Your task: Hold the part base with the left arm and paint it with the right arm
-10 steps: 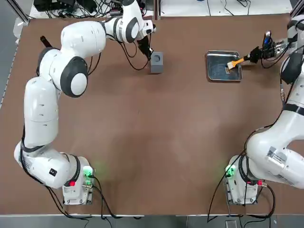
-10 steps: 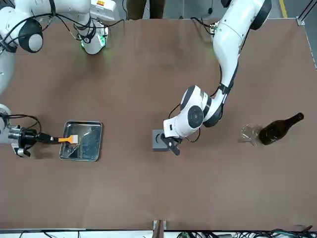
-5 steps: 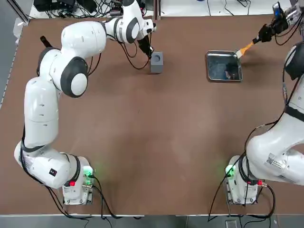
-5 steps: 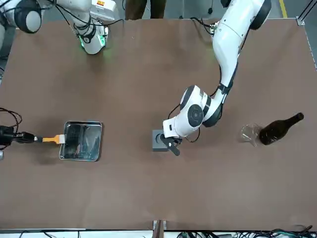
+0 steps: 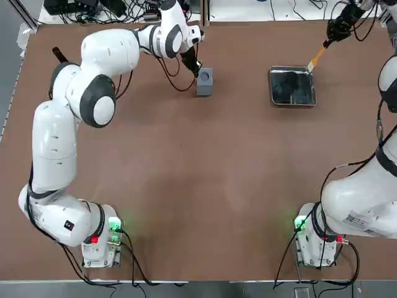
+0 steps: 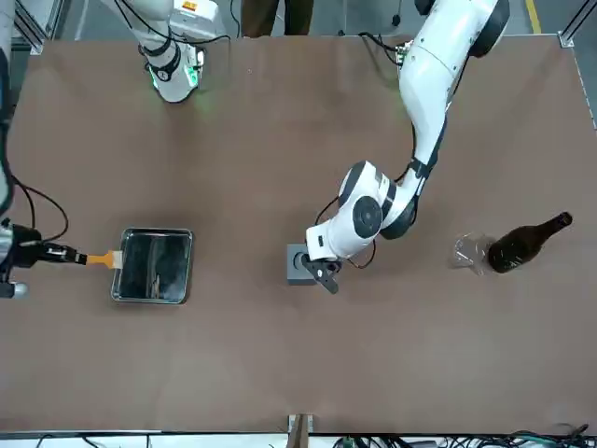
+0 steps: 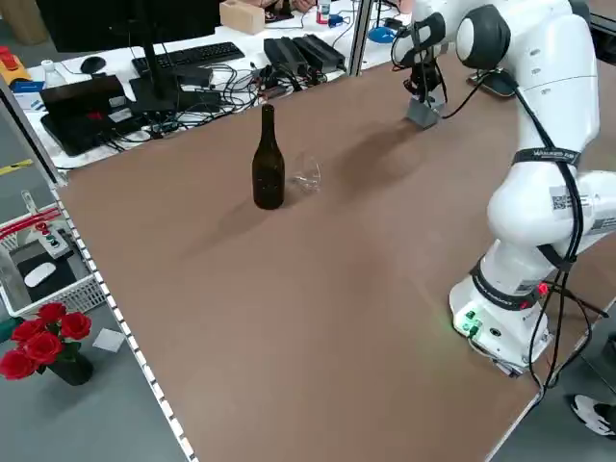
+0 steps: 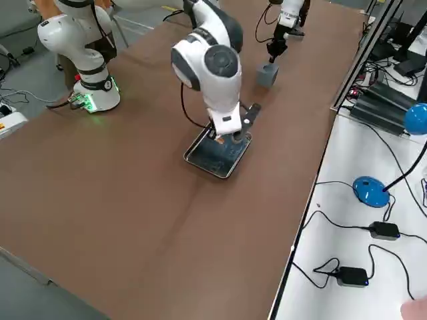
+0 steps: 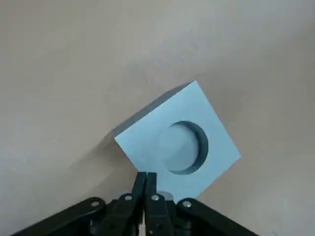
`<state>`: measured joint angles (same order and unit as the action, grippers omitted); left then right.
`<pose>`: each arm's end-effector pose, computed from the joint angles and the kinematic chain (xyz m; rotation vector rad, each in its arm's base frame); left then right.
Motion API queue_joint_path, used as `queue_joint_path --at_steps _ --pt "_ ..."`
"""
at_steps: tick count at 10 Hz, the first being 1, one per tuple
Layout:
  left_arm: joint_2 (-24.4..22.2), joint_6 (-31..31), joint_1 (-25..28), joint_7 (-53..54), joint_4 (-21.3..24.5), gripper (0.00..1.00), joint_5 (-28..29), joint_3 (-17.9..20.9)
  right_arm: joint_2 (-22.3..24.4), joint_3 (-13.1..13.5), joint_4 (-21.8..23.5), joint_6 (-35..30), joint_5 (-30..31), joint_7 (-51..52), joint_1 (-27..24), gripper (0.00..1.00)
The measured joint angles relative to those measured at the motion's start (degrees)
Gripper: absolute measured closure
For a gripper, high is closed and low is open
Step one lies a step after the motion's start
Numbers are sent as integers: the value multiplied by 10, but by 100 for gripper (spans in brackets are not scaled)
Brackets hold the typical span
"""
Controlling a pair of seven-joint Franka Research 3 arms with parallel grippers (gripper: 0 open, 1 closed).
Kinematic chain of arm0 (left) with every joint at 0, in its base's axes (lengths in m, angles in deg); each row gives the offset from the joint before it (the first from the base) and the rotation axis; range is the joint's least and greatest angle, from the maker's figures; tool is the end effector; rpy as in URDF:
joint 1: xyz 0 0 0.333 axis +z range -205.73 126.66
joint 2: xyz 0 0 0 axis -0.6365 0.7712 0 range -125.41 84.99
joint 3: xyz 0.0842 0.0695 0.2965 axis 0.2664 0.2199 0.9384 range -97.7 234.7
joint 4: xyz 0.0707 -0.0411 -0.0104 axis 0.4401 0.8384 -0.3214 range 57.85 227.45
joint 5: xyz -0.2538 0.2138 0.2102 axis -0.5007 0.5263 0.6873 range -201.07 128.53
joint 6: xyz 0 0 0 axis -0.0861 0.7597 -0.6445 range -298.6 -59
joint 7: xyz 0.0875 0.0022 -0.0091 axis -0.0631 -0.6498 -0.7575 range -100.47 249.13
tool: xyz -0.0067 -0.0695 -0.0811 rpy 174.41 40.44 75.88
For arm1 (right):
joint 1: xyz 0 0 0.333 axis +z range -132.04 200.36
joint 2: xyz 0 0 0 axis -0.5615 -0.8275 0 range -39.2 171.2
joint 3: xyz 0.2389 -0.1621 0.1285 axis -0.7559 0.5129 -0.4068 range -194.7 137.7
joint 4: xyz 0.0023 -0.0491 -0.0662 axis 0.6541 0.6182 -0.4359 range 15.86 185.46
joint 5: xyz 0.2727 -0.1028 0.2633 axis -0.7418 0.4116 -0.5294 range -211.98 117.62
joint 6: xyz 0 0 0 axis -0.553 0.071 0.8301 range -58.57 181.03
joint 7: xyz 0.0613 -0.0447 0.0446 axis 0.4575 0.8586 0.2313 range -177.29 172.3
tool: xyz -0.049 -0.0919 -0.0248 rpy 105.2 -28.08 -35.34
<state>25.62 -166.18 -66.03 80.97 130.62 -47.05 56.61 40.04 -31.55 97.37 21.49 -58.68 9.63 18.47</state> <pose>0.6041 -0.4395 0.2540 2.6997 -0.8287 0.0705 0.6540 -0.1350 0.3819 -2.8944 0.1168 0.1535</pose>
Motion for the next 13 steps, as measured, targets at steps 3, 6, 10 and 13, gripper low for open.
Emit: queue_joint_path --at_steps 3,6,10,13 --pt "3 -5 -1 -1 0 94 0 0 -3 -30 77 104 108 -28 0 96" --pt "3 -6 -2 -1 0 94 0 1 -3 -36 109 122 153 -69 2 96" --pt "3 -6 -2 -1 0 94 0 1 -5 -65 132 171 189 -125 13 96" --pt "3 -6 -2 -1 0 94 0 1 -15 -86 143 196 213 -174 16 96"
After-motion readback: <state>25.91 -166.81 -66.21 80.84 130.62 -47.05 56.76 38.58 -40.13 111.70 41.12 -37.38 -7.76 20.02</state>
